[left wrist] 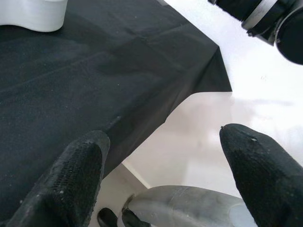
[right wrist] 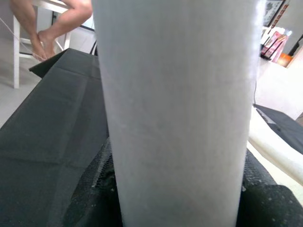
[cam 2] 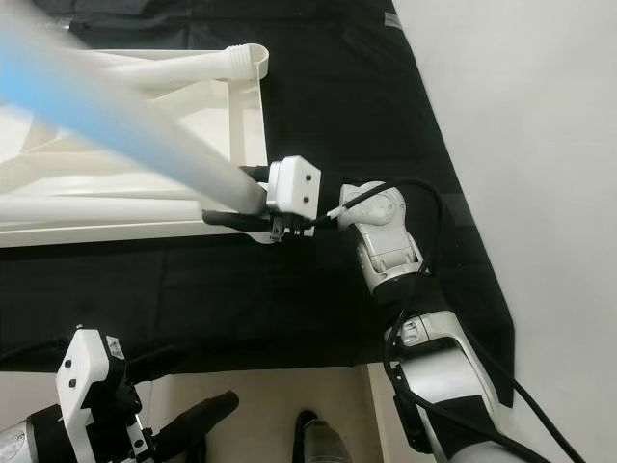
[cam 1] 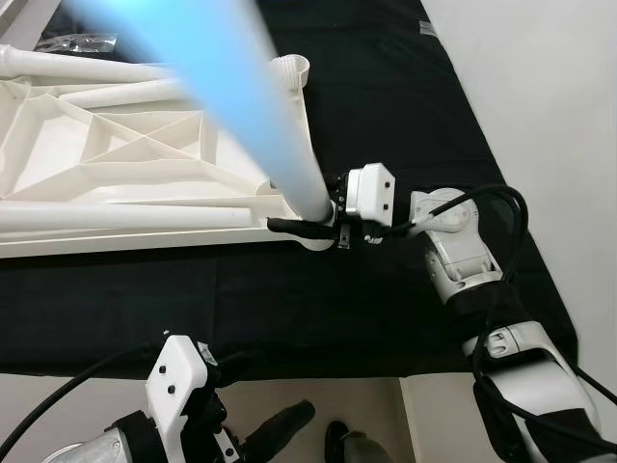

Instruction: Building children table

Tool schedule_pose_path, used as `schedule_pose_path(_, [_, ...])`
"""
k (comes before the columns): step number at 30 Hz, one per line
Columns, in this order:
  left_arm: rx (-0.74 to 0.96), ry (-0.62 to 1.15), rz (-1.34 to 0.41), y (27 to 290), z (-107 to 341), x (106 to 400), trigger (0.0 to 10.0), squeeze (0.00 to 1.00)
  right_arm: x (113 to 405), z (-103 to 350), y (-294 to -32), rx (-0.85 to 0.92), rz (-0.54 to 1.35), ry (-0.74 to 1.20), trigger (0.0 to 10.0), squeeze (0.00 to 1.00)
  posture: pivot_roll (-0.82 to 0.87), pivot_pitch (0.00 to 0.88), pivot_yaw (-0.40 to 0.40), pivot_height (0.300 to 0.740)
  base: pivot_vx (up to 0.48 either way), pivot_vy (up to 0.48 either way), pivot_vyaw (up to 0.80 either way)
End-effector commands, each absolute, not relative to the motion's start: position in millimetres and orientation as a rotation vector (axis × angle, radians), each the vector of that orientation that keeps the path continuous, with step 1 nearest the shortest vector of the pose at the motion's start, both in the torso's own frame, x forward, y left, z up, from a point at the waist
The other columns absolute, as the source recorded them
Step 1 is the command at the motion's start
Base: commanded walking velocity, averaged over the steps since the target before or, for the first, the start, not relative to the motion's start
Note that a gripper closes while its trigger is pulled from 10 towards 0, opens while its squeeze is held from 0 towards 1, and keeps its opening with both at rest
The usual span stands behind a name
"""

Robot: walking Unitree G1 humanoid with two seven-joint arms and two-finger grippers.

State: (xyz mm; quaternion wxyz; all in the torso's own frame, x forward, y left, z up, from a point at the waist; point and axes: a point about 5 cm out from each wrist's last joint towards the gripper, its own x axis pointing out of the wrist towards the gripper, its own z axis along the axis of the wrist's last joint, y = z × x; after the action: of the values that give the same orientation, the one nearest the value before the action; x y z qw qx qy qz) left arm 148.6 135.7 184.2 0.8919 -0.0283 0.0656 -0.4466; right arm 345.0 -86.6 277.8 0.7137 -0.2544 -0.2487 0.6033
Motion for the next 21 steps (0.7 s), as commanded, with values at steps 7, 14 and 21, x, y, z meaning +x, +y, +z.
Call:
schedule_pose_path(7, [-0.061, 0.155, -0.944, 134.0, 179.7, 147.5, 10.0, 0.0, 352.7, 301.5, -92.2, -0.385, 1.295, -0.577, 10.0, 0.0, 0.07, 0.32, -0.07, 0.74, 0.0, 0.0, 0.0])
schedule_pose_path(14, [-0.061, 0.154, -0.947, 134.2, 179.2, 148.4, 10.0, 0.0, 354.6, 315.7, -92.9, -0.31, 1.278, -0.608, 10.0, 0.0, 0.07, 0.318, -0.069, 0.74, 0.0, 0.0, 0.0])
schedule_pose_path(21, [-0.062, 0.153, -0.949, 134.4, 179.0, 148.6, 10.0, 0.0, 357.1, 297.1, -85.2, -0.149, 1.362, -0.458, 10.0, 0.0, 0.07, 0.32, -0.068, 0.74, 0.0, 0.0, 0.0])
